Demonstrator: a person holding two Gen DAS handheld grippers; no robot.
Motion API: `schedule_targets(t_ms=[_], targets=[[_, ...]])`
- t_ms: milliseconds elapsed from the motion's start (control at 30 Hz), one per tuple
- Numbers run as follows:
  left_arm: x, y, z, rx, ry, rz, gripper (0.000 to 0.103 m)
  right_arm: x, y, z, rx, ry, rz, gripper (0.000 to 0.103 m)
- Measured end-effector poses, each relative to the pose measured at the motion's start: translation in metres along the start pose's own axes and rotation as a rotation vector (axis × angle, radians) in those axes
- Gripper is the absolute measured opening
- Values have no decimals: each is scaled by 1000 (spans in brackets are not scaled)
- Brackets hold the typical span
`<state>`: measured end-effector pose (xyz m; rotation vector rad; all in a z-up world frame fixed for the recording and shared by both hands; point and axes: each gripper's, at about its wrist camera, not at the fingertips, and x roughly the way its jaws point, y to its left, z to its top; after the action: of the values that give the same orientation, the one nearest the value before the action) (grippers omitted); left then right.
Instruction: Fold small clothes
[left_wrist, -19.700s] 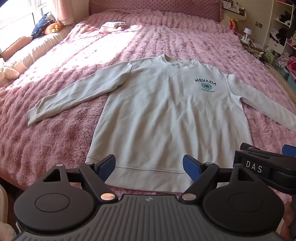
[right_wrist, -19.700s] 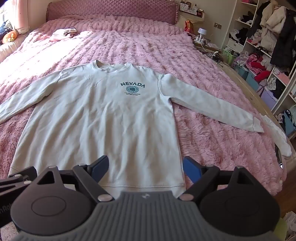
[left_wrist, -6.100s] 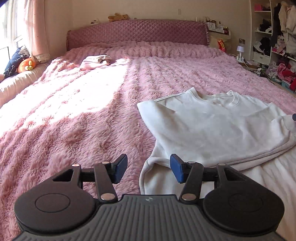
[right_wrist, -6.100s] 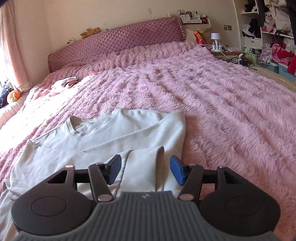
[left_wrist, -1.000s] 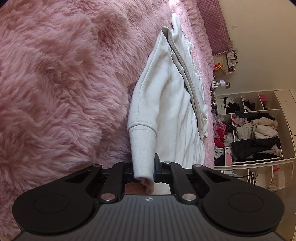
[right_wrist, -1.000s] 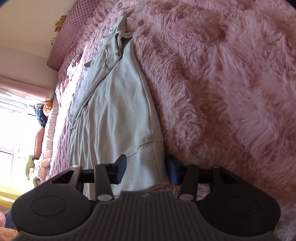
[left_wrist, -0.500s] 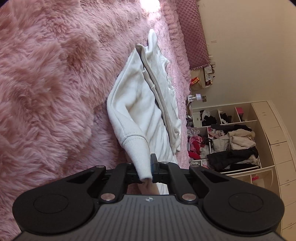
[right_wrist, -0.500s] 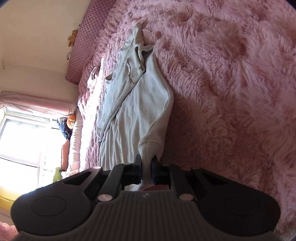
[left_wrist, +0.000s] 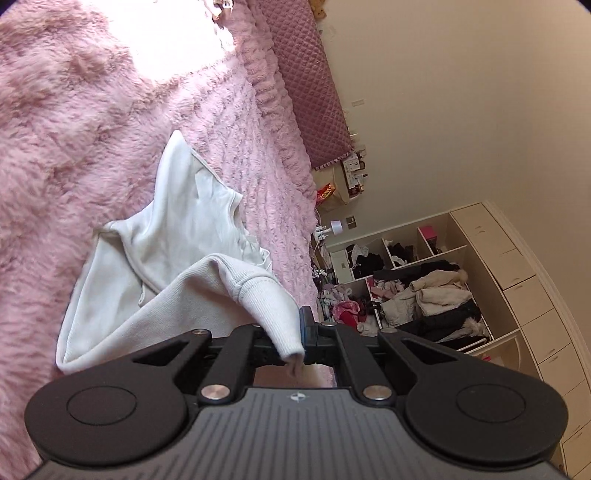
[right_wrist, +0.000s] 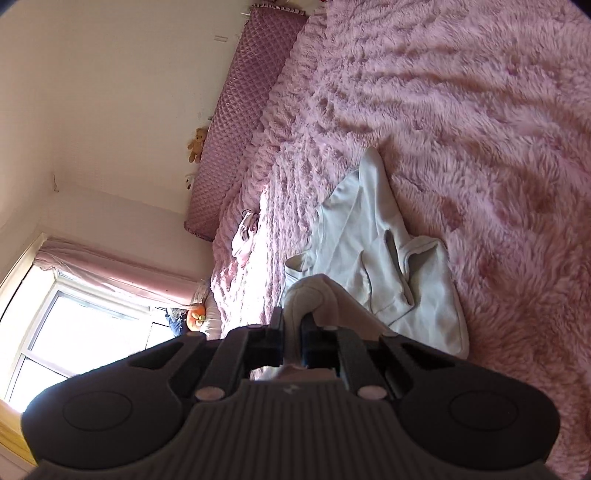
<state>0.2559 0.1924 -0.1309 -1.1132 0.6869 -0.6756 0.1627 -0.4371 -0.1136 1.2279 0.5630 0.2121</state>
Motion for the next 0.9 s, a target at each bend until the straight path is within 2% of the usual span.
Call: schedule_targets(t_ms=[200,300,433,567,700,900], targets=[[73,7,57,53,8,-4,5,69,8,53,-8,-74,-15,3],[103,23,72,60,3,9,5,109,-1,78,-8,-113,-44,3],[132,48,86,47,-9,52,5,158,-22,106,24,-120,-68,3],[150,63,105,50,-26,80,5,200,-36,125,24,-108,-81,3],[166,68,117,82,2,157,5,230,-48,138,28,-102,-106,3],[177,88,116,60,0,232,5,262,-65,147,45,-87,-170,3]])
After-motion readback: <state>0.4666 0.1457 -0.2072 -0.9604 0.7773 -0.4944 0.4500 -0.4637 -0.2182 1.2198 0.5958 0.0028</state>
